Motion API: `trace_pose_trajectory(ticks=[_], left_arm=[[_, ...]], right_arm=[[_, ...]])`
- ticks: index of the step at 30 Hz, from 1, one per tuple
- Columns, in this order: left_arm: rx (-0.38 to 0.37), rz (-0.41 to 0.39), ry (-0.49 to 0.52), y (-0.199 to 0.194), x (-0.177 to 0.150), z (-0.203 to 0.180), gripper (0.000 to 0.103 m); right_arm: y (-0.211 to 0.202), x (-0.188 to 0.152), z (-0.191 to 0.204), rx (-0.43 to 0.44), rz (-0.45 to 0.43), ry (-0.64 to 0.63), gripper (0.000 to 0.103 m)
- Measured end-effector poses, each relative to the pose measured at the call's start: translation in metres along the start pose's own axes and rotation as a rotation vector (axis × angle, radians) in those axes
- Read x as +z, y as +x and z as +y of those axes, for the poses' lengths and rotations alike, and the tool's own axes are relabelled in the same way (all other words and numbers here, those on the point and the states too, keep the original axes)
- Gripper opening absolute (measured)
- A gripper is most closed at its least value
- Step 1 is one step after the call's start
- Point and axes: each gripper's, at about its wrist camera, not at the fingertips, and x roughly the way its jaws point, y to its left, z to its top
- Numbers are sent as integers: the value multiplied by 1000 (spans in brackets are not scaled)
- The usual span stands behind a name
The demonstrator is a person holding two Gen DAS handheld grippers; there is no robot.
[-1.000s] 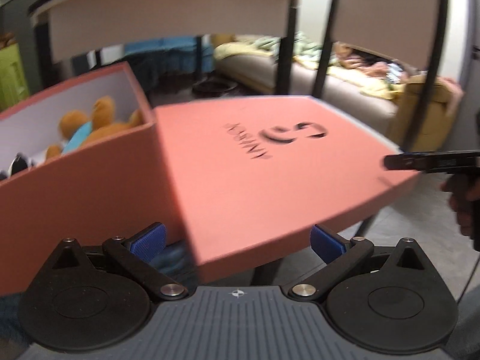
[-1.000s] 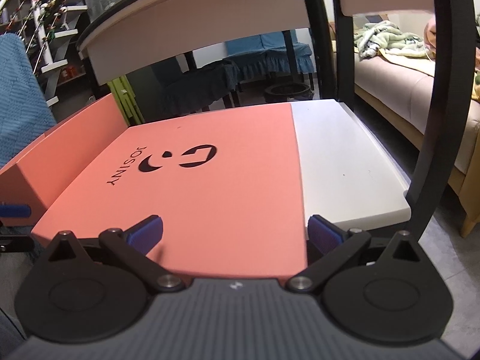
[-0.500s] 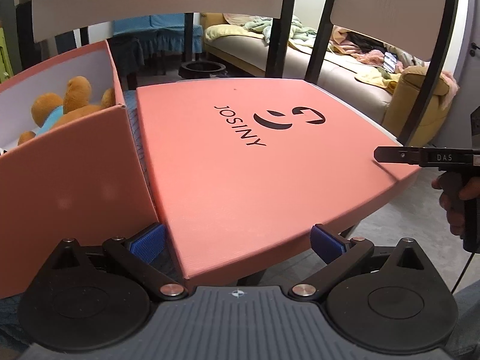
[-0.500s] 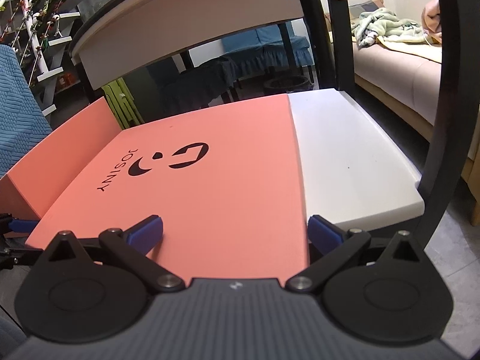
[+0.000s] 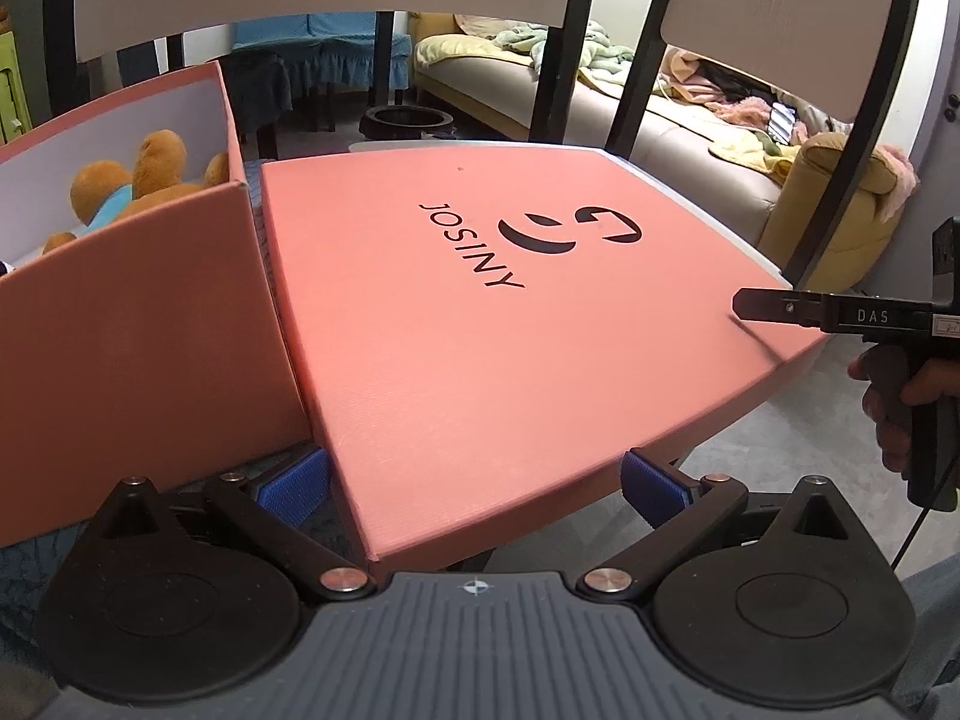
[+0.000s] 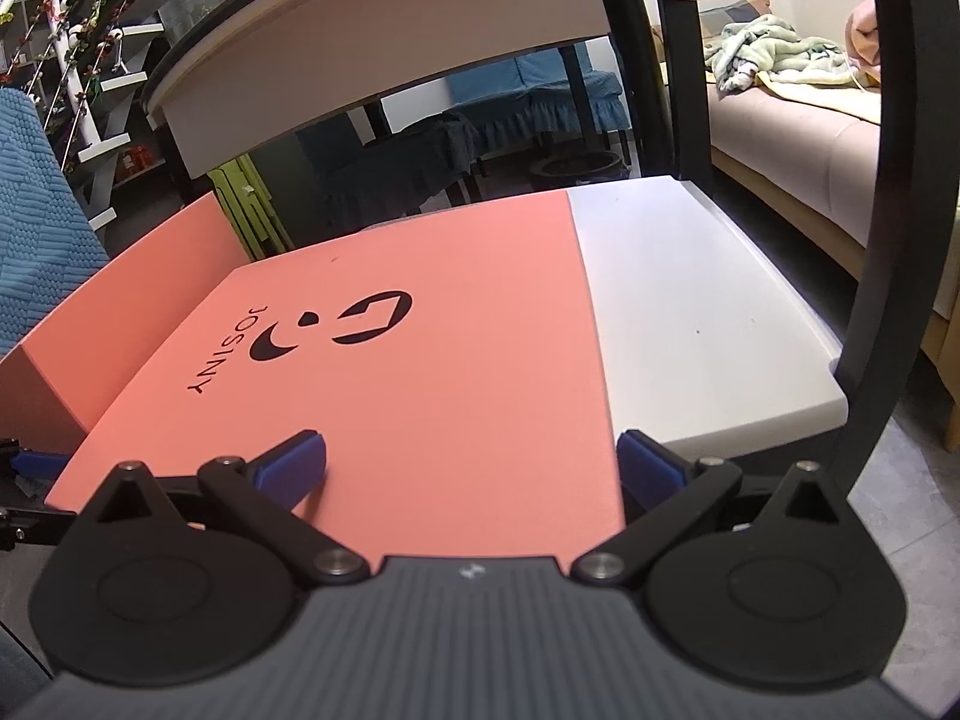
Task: Organize soft objects
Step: 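Close both grippers on the edge of the pink lid, then lift the lid with both grippers and turn it over the box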
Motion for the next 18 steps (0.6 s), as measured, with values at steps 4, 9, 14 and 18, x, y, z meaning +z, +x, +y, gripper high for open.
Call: trace_pose_trajectory(ticks=[4,9,14,18], left_arm=[[-15,8,-5,-8,-4,-2,103],[-51,27,-55,-7,-4,4,103],[-133,60,-235,4,2,35,103],[-228,124,-366,22,1,58,103]], right_arm=[[-8,-4,0,10,9,-17,103],[-16,-9,-4,28,15,7,103],[-16,-5,-16,57,22,103,103],[-5,-6,-29,79,71,212,103]])
